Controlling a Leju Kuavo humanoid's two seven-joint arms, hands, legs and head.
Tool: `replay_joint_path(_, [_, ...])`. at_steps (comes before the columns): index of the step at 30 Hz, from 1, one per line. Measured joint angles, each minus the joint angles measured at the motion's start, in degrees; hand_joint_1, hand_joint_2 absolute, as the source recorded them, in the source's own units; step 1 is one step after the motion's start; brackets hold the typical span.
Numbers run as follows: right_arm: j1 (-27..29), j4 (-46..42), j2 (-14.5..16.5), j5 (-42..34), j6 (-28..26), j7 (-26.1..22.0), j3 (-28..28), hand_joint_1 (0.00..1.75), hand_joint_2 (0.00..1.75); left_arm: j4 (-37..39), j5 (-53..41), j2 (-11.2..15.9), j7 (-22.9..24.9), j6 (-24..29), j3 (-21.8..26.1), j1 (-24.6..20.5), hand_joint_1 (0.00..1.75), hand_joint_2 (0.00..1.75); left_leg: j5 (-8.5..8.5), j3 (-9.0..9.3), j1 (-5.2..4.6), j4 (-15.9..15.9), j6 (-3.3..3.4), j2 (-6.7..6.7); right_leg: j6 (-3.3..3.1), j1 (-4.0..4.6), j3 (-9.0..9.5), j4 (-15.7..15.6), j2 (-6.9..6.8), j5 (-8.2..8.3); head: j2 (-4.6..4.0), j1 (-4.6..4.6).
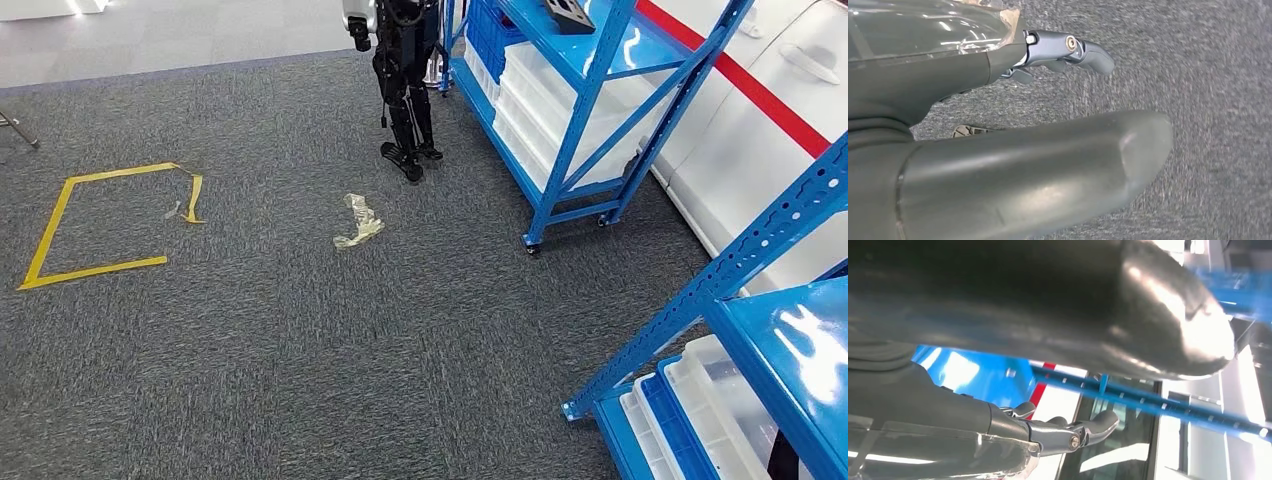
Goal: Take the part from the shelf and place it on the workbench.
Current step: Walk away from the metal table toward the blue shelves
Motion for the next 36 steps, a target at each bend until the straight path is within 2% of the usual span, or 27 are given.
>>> replay_joint_path(1, [0.1, -0.2, 0.2, 0.0, 0.2, -0.1, -0.3, 0.00, 0.00, 0.0, -0.1, -0.1, 0.0, 0.0, -0.1, -0.1, 0.00, 0.00, -0.37, 0.02, 0.12, 0.3, -0.33, -0.66, -0.35, -0.26, 0.16, -0.2, 0.61, 0.13, 0.00, -0.07])
replay_joint_path(2, [0.2, -0.4, 0.3, -0.1, 0.3, -0.1, -0.6, 0.00, 0.00, 0.0, -0.1, -0.1, -0.1, 0.0, -0.3, -0.1, 0.00, 0.00, -1.29, -0.40, 0.23, 1.5, -0.61, -1.93, -0.76, -0.54, 0.35, -0.3, 1.20, 0.27, 0.00, -0.19])
replay_joint_path(4, [0.3, -0.6, 0.7, -0.2, 0.6, -0.2, -0.9, 0.00, 0.00, 0.0, -0.2, -0.1, -0.1, -0.1, -0.5, 0.0, 0.00, 0.00, -4.62, -2.99, 0.38, 7.2, -0.87, -5.08, -1.56, -0.76, 0.57, -0.4, 2.35, 0.41, 0.00, -0.47])
replay_joint_path(5, [0.4, -0.7, 1.0, -0.2, 0.7, -0.2, -1.1, 0.00, 0.00, 0.1, -0.3, -0.1, -0.2, -0.1, -0.5, 0.1, 0.00, 0.00, -6.41, -4.86, 0.40, 11.0, -0.90, -5.89, -1.85, -0.64, 0.55, -0.4, 2.96, 0.41, 0.00, -0.53])
replay_joint_path(6, [0.5, -0.8, 1.2, -0.3, 0.9, -0.3, -1.3, 0.00, 0.00, 0.1, -0.3, -0.1, -0.2, -0.1, -0.6, 0.1, 0.00, 0.00, -7.43, -6.49, 0.42, 14.0, -0.95, -6.24, -2.01, -0.53, 0.54, -0.4, 3.62, 0.40, 0.00, -0.56])
replay_joint_path(7, [0.6, -0.9, 1.5, -0.3, 1.1, -0.3, -1.6, 0.00, 0.00, 0.2, -0.3, -0.1, -0.2, -0.1, -0.7, 0.2, 0.00, 0.00, -7.39, -7.41, 0.48, 15.4, -1.01, -6.37, -2.02, -0.45, 0.56, -0.4, 4.34, 0.39, 0.00, -0.56])
replay_joint_path(8, [0.7, -1.0, 1.8, -0.4, 1.3, -0.5, -1.9, 0.00, 0.00, 0.2, -0.4, -0.1, -0.2, -0.1, -0.8, 0.3, 0.00, 0.00, -6.25, -7.35, 0.60, 14.8, -1.08, -6.48, -2.00, -0.43, 0.61, -0.4, 5.10, 0.39, 0.00, -0.56])
replay_joint_path(9, [0.8, -1.1, 2.1, -0.3, 1.5, -0.6, -2.1, 0.00, 0.00, 0.2, -0.4, -0.1, -0.2, -0.1, -0.9, 0.3, 0.00, 0.00, -4.32, -6.29, 0.80, 12.2, -1.11, -6.71, -1.98, -0.46, 0.67, -0.3, 5.87, 0.39, 0.00, -0.57])
replay_joint_path(11, [1.0, -1.5, 2.6, -0.4, 2.0, -0.7, -2.6, 0.00, 0.00, 0.2, -0.4, -0.1, -0.2, -0.2, -1.1, 0.3, 0.00, 0.00, -0.84, -3.23, 1.32, 5.2, -1.14, -8.80, -1.73, -0.35, 0.51, 0.1, 7.28, 0.27, 0.00, -0.57])
replay_joint_path(13, [1.4, -2.0, 2.9, -0.7, 2.8, -0.8, -3.2, 0.00, 0.00, 0.3, -0.4, -0.1, -0.3, -0.2, -1.1, 0.3, 0.00, 0.00, 0.07, -1.73, 1.27, 1.6, -0.81, -10.39, -1.04, -0.26, -0.10, 0.5, 8.49, 0.21, 0.00, -0.49])
replay_joint_path(14, [1.6, -2.3, 3.1, -0.9, 3.4, -0.8, -3.7, 0.00, 0.00, 0.3, -0.4, -0.1, -0.4, -0.2, -1.2, 0.3, 0.00, 0.00, -0.09, -1.63, 0.97, 1.3, -0.45, -10.28, -0.53, -0.21, -0.46, 0.5, 9.08, 0.25, 0.00, -0.42])
replay_joint_path(15, [1.9, -2.5, 3.3, -1.0, 4.0, -0.9, -4.2, 0.00, 0.00, 0.3, -0.4, -0.1, -0.5, -0.1, -1.2, 0.3, 0.00, 0.00, 0.03, -1.56, 0.75, 1.2, 0.08, -9.59, -0.09, -0.36, -0.69, 0.3, 9.61, 0.39, 0.00, -0.39])
replay_joint_path(16, [2.1, -2.7, 3.5, -1.0, 4.8, -1.0, -4.7, 0.00, 0.00, 0.3, -0.3, -0.1, -0.7, -0.1, -1.2, 0.2, 0.00, 0.00, 0.22, -1.41, 0.64, 0.9, 0.64, -8.94, 0.21, -0.43, -0.98, 0.5, 9.39, 0.36, 0.00, -0.40])
replay_joint_path(18, [2.0, -2.7, 4.0, -0.9, 6.4, -1.1, -5.8, 0.00, 0.00, 0.5, 0.1, -0.1, -1.3, 0.0, -1.2, 0.2, 0.00, 0.00, 0.67, -1.16, 0.66, 0.3, 1.58, -7.45, 0.28, -0.43, -2.42, 3.5, 6.93, -1.13, 0.00, -0.20])
replay_joint_path(20, [1.3, -2.6, 4.3, -0.7, 7.7, -1.1, -6.6, 0.00, 0.00, 1.0, 0.7, -0.1, -1.6, 0.1, -1.2, 0.2, 0.00, 0.00, 0.74, -1.14, 0.50, 0.1, 2.02, -5.79, 0.05, -0.36, -5.80, 10.4, 4.23, -4.28, 0.00, 0.03])
replay_joint_path(21, [0.9, -2.4, 4.4, -0.7, 8.0, -1.1, -6.9, 0.00, 0.00, 1.2, 0.9, -0.1, -1.8, 0.2, -1.2, 0.2, 0.00, 0.00, 0.70, -1.19, 0.41, 0.2, 2.09, -4.94, 0.13, -0.40, -7.47, 13.8, 3.76, -5.56, 0.00, 0.09])
replay_joint_path(22, [0.7, -2.2, 4.4, -0.6, 8.2, -1.1, -7.0, 0.00, 0.00, 1.4, 1.2, -0.1, -1.9, 0.3, -1.2, 0.2, 0.00, 0.00, 0.63, -1.20, 0.34, 0.2, 2.11, -4.16, 0.39, -0.48, -8.35, 15.7, 3.54, -6.07, 0.00, 0.09])
replay_joint_path(23, [0.4, -1.9, 4.4, -0.6, 8.2, -1.1, -7.1, 0.00, 0.00, 1.6, 1.4, 0.0, -2.0, 0.4, -1.1, 0.2, 0.00, 0.00, 0.53, -1.16, 0.31, 0.2, 2.06, -3.44, 0.80, -0.61, -8.15, 15.5, 3.32, -5.73, 0.00, 0.10])
replay_joint_path(24, [0.2, -1.7, 4.4, -0.6, 8.2, -1.1, -7.2, 0.00, 0.00, 1.7, 1.6, 0.0, -2.1, 0.5, -1.1, 0.2, 0.00, 0.00, 0.40, -1.04, 0.31, 0.2, 1.95, -2.78, 1.31, -0.75, -6.80, 13.2, 2.93, -4.66, 0.00, 0.11])
replay_joint_path(25, [-0.1, -1.5, 4.3, -0.6, 8.1, -1.2, -7.3, 0.00, 0.00, 1.8, 1.8, 0.0, -2.2, 0.6, -1.1, 0.2, 0.00, 0.00, 0.22, -0.82, 0.31, 0.2, 1.76, -2.17, 1.79, -0.89, -4.57, 9.2, 2.01, -3.23, 0.00, 0.12])
replay_joint_path(26, [-0.5, -1.3, 4.3, -0.7, 8.0, -1.2, -7.3, 0.00, 0.00, 1.9, 1.9, 0.0, -2.3, 0.6, -1.1, 0.2, 0.00, 0.00, -0.04, -0.55, 0.18, 0.2, 1.45, -1.64, 1.98, -0.84, -2.44, 5.4, 0.72, -1.93, 0.00, 0.11])
replay_joint_path(28, [-1.0, -1.0, 4.3, -1.0, 7.7, -1.2, -7.3, 0.00, 0.00, 1.9, 2.2, 0.1, -2.4, 0.6, -1.1, 0.2, 0.00, 0.00, -0.52, -0.02, -0.07, 0.2, 0.73, -0.74, 1.41, -0.45, 0.05, 1.1, -0.93, -0.50, 0.00, -0.02])
replay_joint_path(30, [-1.3, -0.8, 4.2, -1.3, 7.4, -1.2, -7.4, 0.00, 0.00, 1.9, 2.3, 0.0, -2.5, 0.7, -1.1, 0.1, 0.00, 0.00, -0.78, 0.50, -0.11, -0.1, 0.09, 0.23, 0.35, -0.02, 0.07, 0.7, -0.19, -0.29, 0.00, -0.12])
replay_joint_path(31, [-1.3, -0.7, 4.2, -1.4, 7.3, -1.3, -7.4, 0.00, 0.00, 1.9, 2.3, 0.0, -2.5, 0.7, -1.1, 0.1, 0.00, 0.00, -0.98, 0.69, 0.07, 0.0, -0.24, 0.15, -0.09, -0.25, 0.09, 0.5, 0.45, -0.23, 0.00, -0.19])
replay_joint_path(33, [-1.4, -0.7, 4.1, -1.6, 7.1, -1.3, -7.5, 0.00, 0.00, 1.9, 2.4, -0.1, -2.5, 0.7, -1.1, 0.0, 0.00, 0.00, -2.71, -0.07, 0.38, 2.2, -0.72, -2.08, -1.03, -0.73, 0.35, 0.2, 1.65, -0.10, 0.00, -0.46])
replay_joint_path(35, [-1.7, -0.6, 4.1, -1.7, 6.9, -1.4, -7.5, 0.00, 0.00, 1.9, 2.5, -0.1, -2.5, 0.8, -1.2, 0.2, 0.00, 0.00, -6.03, -3.27, 0.51, 8.8, -0.79, -5.16, -1.85, -0.73, 0.45, 0.1, 2.77, -0.03, 0.00, -0.80])
replay_joint_path(36, [-1.9, -0.6, 4.1, -1.7, 6.8, -1.5, -7.4, 0.00, 0.00, 1.9, 2.6, -0.1, -2.4, 0.9, -1.2, 0.4, 0.00, 0.00, -7.39, -5.30, 0.52, 12.4, -0.77, -5.86, -2.12, -0.59, 0.46, 0.1, 3.45, -0.02, 0.00, -0.87])
